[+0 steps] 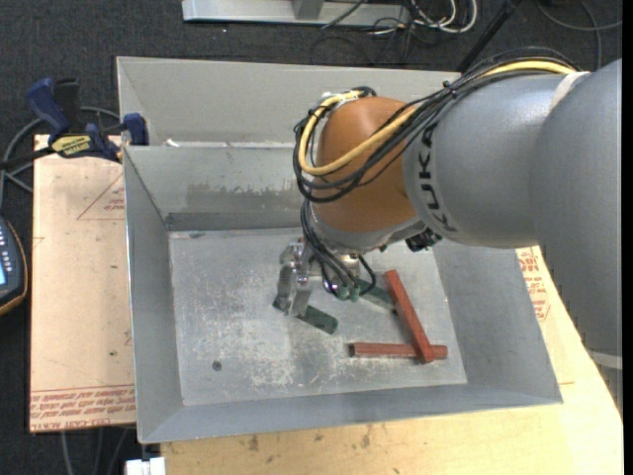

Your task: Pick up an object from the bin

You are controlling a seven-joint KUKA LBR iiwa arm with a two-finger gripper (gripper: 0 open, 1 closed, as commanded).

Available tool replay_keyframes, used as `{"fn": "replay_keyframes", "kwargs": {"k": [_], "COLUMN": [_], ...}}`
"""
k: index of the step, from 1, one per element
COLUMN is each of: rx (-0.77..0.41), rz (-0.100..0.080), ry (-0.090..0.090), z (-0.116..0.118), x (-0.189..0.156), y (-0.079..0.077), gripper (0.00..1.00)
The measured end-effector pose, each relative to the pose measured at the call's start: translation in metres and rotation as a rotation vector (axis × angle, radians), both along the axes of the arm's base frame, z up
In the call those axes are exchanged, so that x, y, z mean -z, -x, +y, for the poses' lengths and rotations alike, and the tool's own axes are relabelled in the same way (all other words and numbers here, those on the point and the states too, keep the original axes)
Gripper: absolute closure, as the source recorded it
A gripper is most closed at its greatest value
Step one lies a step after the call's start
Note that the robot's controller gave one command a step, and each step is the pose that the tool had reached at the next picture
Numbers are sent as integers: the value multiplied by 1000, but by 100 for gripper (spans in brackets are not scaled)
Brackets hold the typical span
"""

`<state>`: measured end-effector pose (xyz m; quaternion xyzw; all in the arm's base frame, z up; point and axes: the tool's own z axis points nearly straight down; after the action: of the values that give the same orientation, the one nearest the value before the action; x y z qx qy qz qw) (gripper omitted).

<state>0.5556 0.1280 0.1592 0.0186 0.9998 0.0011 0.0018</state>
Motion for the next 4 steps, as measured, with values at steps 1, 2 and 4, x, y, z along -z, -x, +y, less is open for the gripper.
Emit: {"fn": "replay_keyframes", "kwargs": {"k": [1,2,4], "rx": [-39,-46,-174], "rz": [4,3,0], "ry": [5,1,1], "z": [-128,-122,-150], "x": [30,29,89], "y": [-7,-7,-70], "gripper": [100,0,100]}}
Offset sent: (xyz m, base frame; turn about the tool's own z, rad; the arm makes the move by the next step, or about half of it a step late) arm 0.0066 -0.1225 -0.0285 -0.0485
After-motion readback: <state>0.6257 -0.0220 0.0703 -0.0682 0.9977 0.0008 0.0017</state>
